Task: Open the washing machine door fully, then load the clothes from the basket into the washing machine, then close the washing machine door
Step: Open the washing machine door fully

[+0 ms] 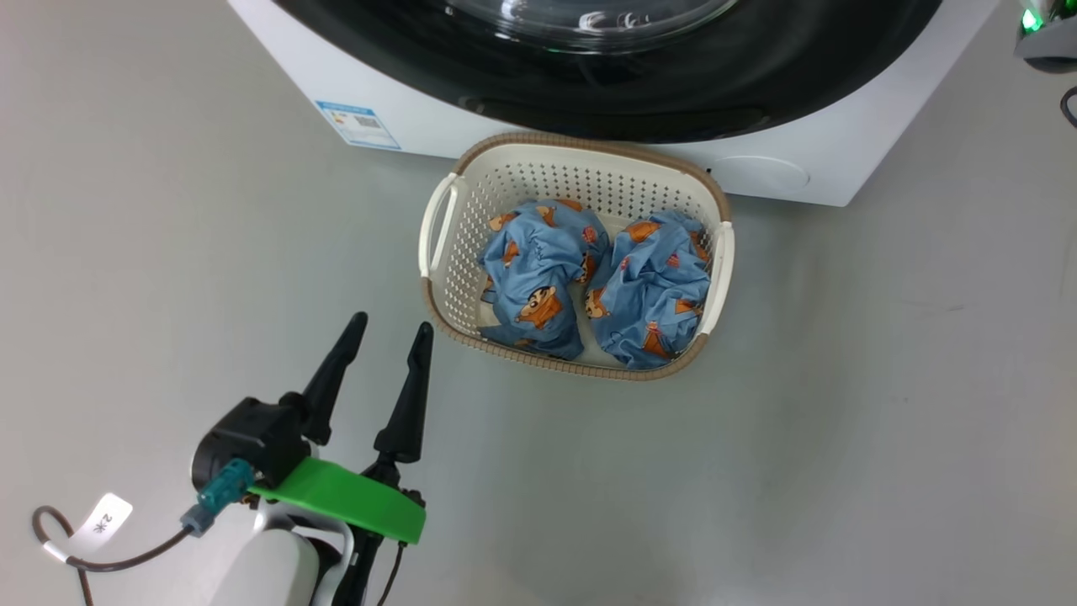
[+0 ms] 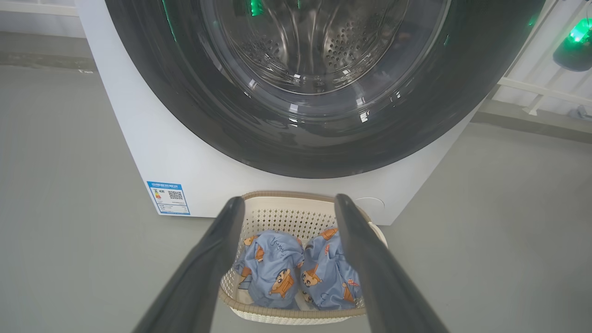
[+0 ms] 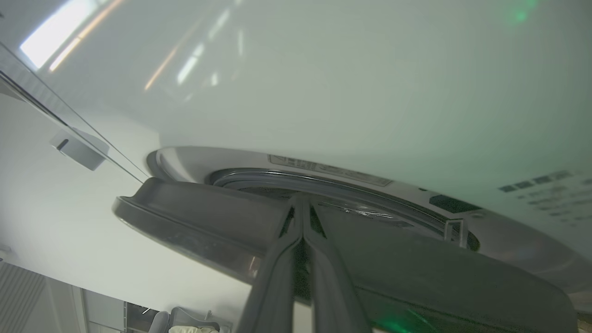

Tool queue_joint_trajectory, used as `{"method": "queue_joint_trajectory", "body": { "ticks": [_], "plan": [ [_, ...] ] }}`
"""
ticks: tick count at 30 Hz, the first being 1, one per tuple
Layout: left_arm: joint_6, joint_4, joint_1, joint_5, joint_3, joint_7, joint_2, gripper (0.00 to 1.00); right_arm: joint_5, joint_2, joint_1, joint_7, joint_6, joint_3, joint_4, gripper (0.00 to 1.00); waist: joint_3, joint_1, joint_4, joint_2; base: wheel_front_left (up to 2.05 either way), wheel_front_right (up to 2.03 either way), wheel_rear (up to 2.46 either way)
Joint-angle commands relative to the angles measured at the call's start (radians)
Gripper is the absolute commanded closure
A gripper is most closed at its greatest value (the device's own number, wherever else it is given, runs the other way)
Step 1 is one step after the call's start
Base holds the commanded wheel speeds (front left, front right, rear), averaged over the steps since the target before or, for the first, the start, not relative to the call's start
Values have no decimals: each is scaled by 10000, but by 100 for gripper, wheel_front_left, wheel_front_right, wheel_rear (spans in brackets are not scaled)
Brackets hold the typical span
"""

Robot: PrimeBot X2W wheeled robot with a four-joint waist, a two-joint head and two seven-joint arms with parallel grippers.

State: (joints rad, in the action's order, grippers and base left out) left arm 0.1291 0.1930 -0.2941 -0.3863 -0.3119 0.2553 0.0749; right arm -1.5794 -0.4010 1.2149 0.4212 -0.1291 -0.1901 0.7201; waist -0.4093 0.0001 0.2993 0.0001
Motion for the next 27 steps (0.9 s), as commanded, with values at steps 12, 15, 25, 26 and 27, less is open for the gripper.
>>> {"method": "queue_joint_trajectory", "body": {
  "ticks": [12, 15, 25, 26, 27],
  "plan": [
    [16, -301, -319, -150, 233, 65, 82, 0, 463, 124, 309, 305, -16, -594, -68, 100, -206, 0, 217, -1, 0, 0, 0],
    [16, -280, -329, -161, 235, 65, 67, 0, 552, 114, 177, 432, -16, -768, -86, 100, -166, 0, 211, -1, 0, 0, 0],
    [16, -223, -250, -132, 348, 65, 52, 0, 515, 136, -385, 890, -16, -1139, -312, 100, 78, 0, 68, -1, 0, 0, 0],
    [16, -217, -232, -126, 350, 65, 54, 0, 490, 141, -437, 931, -16, -1154, -338, 100, 117, 0, 48, -1, 0, 0, 0],
    [16, -214, -217, -121, 351, 65, 54, 0, 471, 141, -485, 983, -16, -1176, -355, 100, 159, 0, 33, -1, 0, 0, 0]
  ]
}}
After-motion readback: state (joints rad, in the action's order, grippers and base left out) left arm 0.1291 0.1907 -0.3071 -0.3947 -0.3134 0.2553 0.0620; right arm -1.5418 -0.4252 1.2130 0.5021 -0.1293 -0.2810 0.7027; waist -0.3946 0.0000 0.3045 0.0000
